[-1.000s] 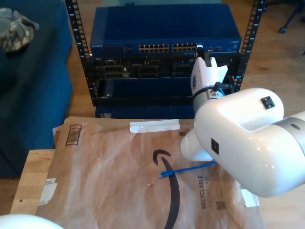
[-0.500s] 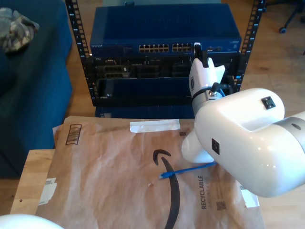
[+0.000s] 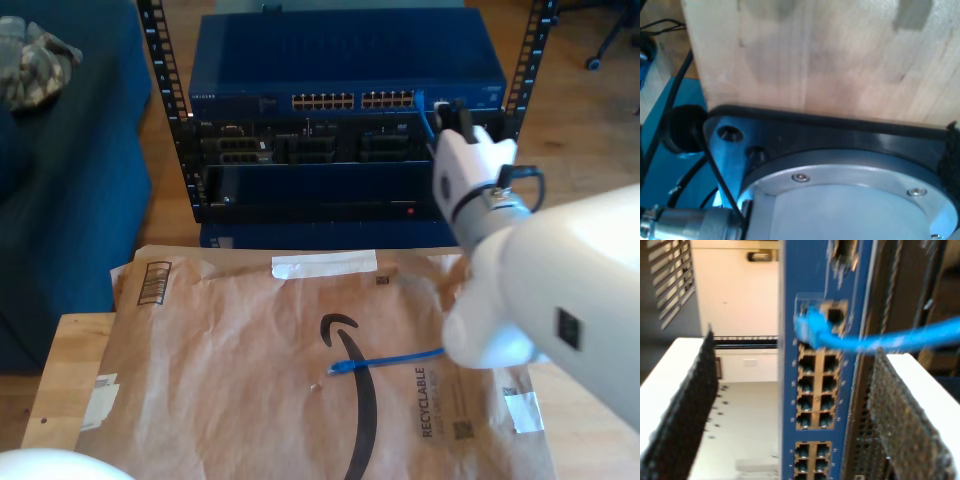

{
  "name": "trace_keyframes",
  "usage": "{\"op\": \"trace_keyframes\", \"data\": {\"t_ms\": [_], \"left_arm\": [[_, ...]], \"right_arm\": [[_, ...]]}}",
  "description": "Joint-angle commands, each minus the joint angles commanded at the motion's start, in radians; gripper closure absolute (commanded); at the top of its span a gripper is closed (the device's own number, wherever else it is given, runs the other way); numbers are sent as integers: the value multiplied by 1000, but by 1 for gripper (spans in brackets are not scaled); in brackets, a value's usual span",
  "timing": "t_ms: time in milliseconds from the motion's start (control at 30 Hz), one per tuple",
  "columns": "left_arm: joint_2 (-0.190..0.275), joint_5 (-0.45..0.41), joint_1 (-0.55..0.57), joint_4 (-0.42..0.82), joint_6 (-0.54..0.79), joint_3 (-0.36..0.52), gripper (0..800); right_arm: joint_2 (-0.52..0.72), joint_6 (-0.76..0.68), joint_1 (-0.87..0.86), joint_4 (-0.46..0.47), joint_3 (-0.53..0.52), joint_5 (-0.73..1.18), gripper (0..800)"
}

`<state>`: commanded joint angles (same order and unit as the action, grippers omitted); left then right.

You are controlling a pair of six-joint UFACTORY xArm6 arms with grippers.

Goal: Grab the cable and plug it in

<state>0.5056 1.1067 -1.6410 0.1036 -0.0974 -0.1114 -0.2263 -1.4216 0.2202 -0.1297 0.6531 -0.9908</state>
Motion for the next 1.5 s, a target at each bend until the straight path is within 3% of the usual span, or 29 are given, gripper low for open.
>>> {"op": "trace_keyframes", "data": {"t_ms": [267, 733, 767, 1300, 1500], "left_arm": [[0, 0, 0, 0, 0, 0, 0], [0, 0, 0, 0, 0, 0, 0], [0, 0, 0, 0, 0, 0, 0], [0, 0, 0, 0, 0, 0, 0], [0, 0, 0, 0, 0, 0, 0]], "right_arm": [[236, 150, -221, 94, -126, 247, 210], [505, 496, -661, 100, -216, 957, 55], [520, 531, -692, 101, -216, 1013, 8], [879, 1096, -1191, 101, -354, 1692, 2], [924, 1126, -1234, 97, -322, 1781, 2]]}}
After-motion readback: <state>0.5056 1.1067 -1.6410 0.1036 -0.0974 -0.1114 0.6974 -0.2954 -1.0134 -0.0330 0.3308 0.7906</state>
